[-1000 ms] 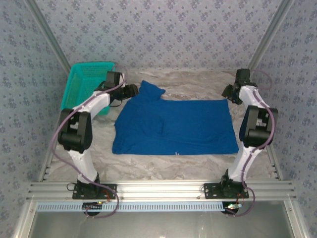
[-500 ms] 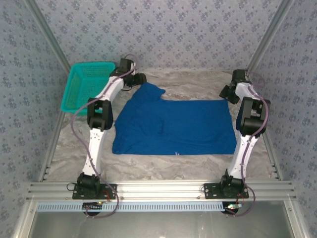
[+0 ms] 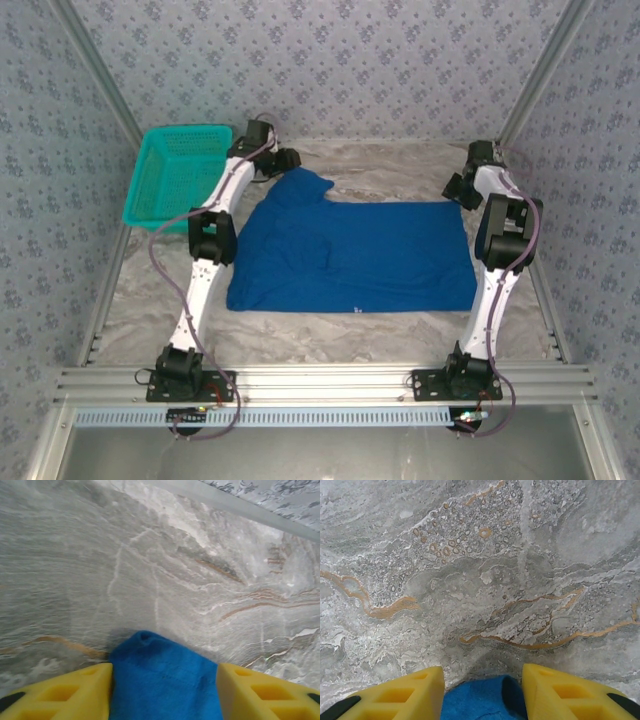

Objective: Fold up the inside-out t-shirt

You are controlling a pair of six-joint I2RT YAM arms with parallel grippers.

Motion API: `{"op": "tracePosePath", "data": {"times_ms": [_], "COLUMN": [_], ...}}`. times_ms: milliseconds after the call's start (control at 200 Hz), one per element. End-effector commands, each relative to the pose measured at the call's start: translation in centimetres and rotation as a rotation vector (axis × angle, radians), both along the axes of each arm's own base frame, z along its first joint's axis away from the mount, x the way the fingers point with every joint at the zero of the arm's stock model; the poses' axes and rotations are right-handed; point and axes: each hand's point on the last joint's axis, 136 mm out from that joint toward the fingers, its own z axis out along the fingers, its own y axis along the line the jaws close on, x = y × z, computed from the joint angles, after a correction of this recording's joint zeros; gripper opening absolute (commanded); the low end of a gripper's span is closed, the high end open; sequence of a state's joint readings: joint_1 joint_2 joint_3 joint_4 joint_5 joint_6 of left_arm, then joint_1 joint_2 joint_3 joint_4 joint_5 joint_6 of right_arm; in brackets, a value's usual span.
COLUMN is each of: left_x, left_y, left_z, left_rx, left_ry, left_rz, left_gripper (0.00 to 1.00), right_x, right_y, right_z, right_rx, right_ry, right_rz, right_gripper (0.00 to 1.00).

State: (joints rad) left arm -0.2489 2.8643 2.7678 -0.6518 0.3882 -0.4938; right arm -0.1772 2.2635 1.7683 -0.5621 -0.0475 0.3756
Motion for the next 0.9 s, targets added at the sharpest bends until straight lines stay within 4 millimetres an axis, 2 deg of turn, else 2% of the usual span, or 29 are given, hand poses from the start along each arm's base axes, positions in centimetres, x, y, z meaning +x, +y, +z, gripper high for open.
{"op": "tracePosePath", "data": {"times_ms": [0,165,335,580,630,749,894], "left_x": [-0.6,-0.6,-0.1,0.8,1.0,1.5,2.0], "left_y": [-2.5,-3.5,-2.8,-2.5,-2.4,-2.0,-1.5], "left_z": [-2.0,-2.1,-2.1,-1.4,-0.8,1.2,5.2], "left_rx": [-0.077,-0.113,-0.116,-0.149,-0.147,-0.173,-0.222], "left_ry": [0.043,0.042,0.036,0.001,-0.016,-0.059,-0.125], "left_rz": [-0.032,-0.044,-0.02,-0.013,-0.019,-0.032,-0.056], "left_gripper": [0.52,0.39,0.28,0.06,0.0,0.0,0.0], "right_x": [-0.9,-0.8,-0.9,-0.6,-0.5,0.0,0.6], "right_y": [0.9,1.1,1.2,1.2,1.3,1.5,1.7], "right_z": [-2.1,-2.0,-2.1,-2.0,-1.9,-1.2,1.0], "right_rx": [0.037,0.044,0.043,0.045,0.049,0.057,0.052], "right_ry": [0.078,0.078,0.081,0.072,0.066,0.042,-0.011], "right_rz": [0.024,0.03,0.036,0.04,0.043,0.057,0.089], "right_gripper": [0.43,0.35,0.29,0.15,0.12,0.04,0.0]}}
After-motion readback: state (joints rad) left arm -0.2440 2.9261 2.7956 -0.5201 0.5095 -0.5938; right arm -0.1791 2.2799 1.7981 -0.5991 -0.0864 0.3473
